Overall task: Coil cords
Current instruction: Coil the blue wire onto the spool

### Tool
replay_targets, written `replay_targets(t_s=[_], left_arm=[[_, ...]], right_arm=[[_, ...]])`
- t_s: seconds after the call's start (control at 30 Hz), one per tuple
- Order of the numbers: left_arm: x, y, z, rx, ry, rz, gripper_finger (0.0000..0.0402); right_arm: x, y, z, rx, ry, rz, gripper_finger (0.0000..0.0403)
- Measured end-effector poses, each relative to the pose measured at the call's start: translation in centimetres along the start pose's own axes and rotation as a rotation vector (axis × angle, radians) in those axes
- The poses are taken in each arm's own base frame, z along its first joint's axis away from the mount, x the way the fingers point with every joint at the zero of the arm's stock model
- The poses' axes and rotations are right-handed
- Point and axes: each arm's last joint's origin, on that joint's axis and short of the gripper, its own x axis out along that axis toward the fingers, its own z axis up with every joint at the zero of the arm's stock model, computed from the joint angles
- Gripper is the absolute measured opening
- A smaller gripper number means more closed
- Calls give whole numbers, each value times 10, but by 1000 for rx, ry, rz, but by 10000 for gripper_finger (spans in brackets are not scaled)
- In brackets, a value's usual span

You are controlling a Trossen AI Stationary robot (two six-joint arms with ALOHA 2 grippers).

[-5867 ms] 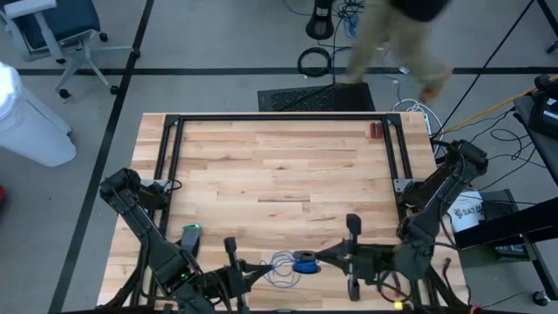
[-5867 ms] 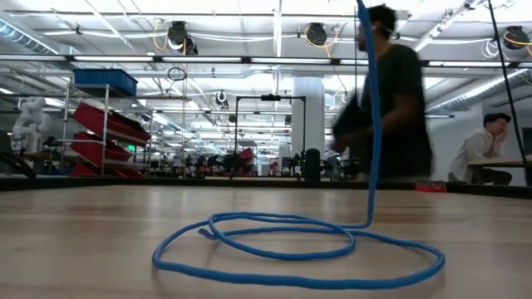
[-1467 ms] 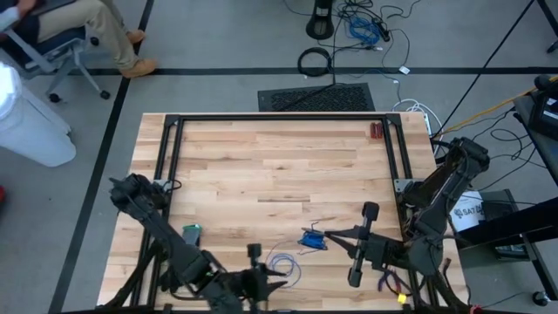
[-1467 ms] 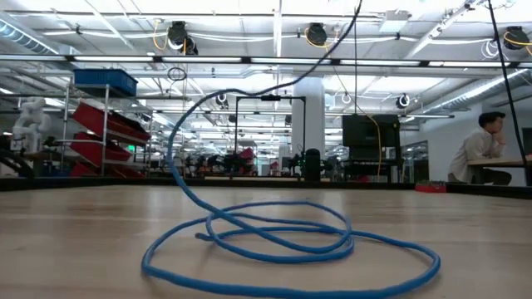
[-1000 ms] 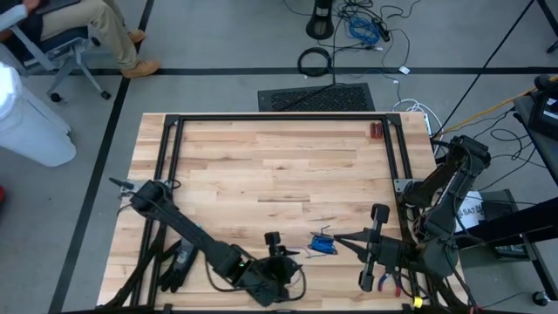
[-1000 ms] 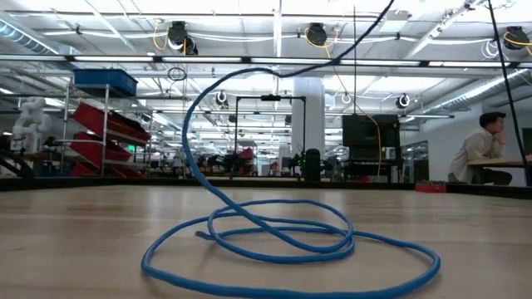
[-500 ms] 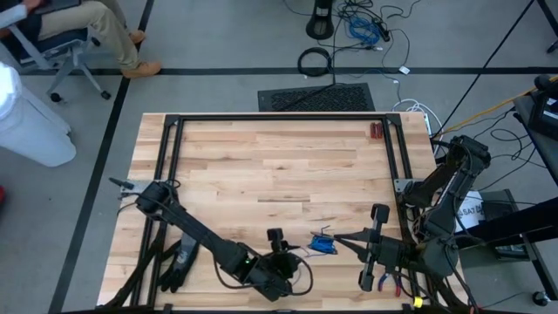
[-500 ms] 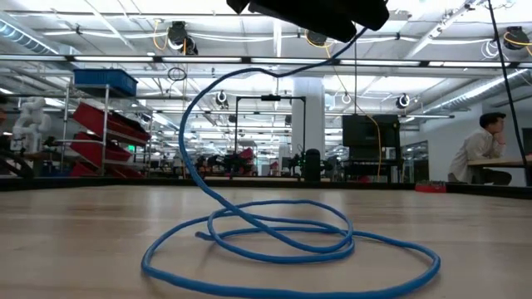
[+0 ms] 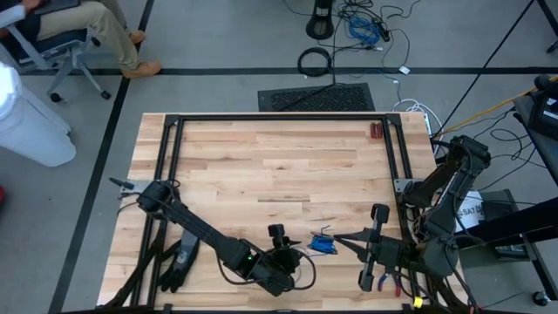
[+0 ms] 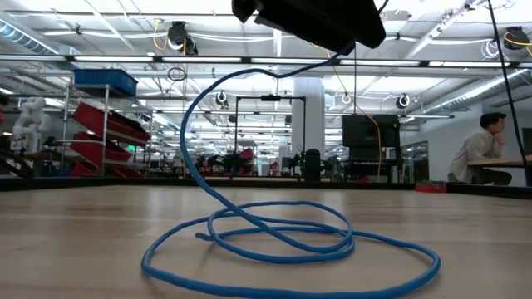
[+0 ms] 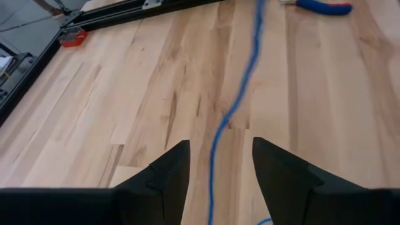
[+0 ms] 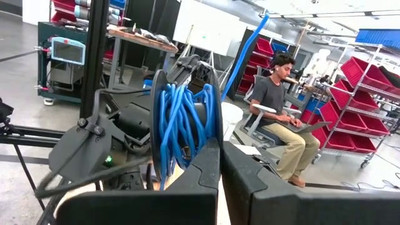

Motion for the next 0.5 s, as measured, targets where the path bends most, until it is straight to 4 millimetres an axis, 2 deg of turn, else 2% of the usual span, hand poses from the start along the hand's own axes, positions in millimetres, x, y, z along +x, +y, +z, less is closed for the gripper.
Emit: replay_targets(t_s=[0.17,0.5], left_arm=[[2,-1,-2,5,4,3,164],[3,1,-1,2,5,7,84]], right_arm=[[0,0,0,0,0,1,0],[0,0,0,0,0,1,0]])
